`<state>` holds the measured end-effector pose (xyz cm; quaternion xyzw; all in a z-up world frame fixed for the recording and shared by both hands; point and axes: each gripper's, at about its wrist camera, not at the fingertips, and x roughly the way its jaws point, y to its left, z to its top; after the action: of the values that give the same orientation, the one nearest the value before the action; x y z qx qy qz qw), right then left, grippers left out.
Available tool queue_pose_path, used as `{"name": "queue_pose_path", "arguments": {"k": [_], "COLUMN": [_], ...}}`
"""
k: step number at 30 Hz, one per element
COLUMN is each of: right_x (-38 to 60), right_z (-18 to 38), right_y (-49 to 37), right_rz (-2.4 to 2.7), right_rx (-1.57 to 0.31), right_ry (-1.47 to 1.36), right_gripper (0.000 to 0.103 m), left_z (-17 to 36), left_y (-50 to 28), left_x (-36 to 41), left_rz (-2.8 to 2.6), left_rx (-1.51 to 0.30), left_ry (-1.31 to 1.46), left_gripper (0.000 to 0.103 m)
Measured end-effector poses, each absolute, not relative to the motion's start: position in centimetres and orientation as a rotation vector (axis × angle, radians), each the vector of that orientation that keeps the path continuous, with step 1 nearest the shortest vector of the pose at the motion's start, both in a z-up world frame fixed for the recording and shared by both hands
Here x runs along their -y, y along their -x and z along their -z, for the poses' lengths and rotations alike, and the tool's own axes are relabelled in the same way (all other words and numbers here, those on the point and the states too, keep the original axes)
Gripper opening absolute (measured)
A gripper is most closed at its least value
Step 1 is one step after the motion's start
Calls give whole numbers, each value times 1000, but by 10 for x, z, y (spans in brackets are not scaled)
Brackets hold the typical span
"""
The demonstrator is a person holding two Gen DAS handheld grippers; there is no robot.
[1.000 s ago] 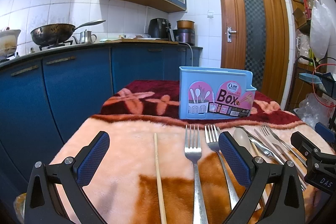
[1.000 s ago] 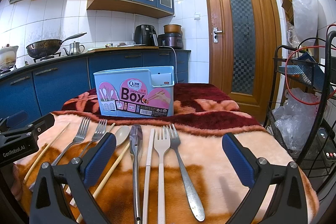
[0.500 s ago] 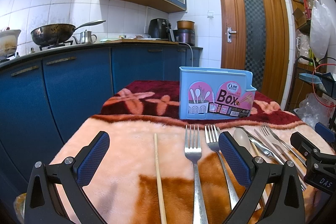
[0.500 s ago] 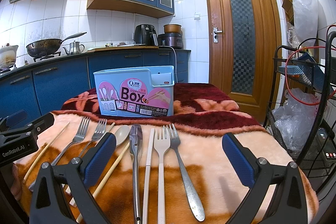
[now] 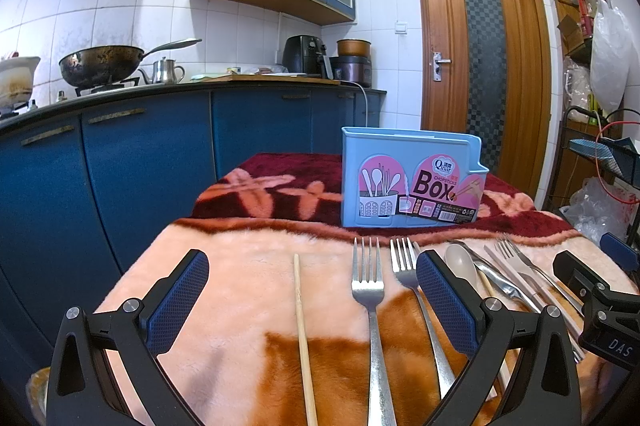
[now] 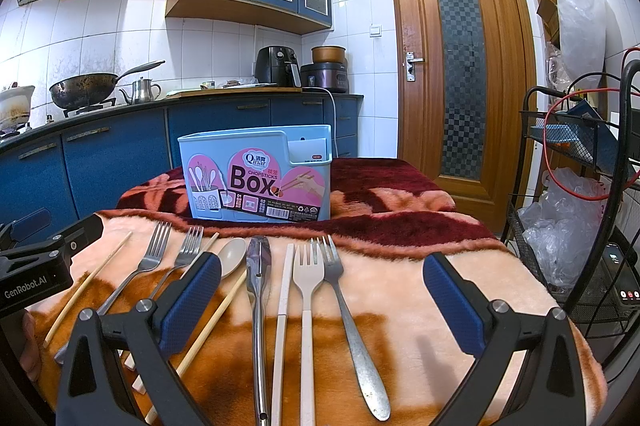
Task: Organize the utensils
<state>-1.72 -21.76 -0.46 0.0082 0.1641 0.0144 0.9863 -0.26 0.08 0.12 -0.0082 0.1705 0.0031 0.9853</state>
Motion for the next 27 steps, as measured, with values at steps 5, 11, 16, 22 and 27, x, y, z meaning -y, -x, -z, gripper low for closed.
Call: {"name": "queue_pose_path", "arguments": {"k": [5, 11, 16, 22, 27], "right_x": [218, 218, 218, 217, 215], "right_z": [5, 5, 5, 5, 7], "right_y": [17, 17, 17, 17, 18], "right_rz": [-29, -29, -28, -28, -28], "right_rx": [-329, -330, -330, -331, -333], "right_ry": [-16, -16, -15, -15, -13], "right_gripper": [103, 103, 103, 103, 103], "left_z": [-1, -1, -1, -2, -4], "left_y": [3, 3, 3, 3, 3], "left_x": [-1, 0, 0, 0, -1], "left_rz": [-6, -7, -7, -7, -7], "left_rx": [-342, -341, -341, -342, -347], "left_ry": [16, 16, 16, 16, 16], "left_gripper": [103, 103, 103, 103, 103]}}
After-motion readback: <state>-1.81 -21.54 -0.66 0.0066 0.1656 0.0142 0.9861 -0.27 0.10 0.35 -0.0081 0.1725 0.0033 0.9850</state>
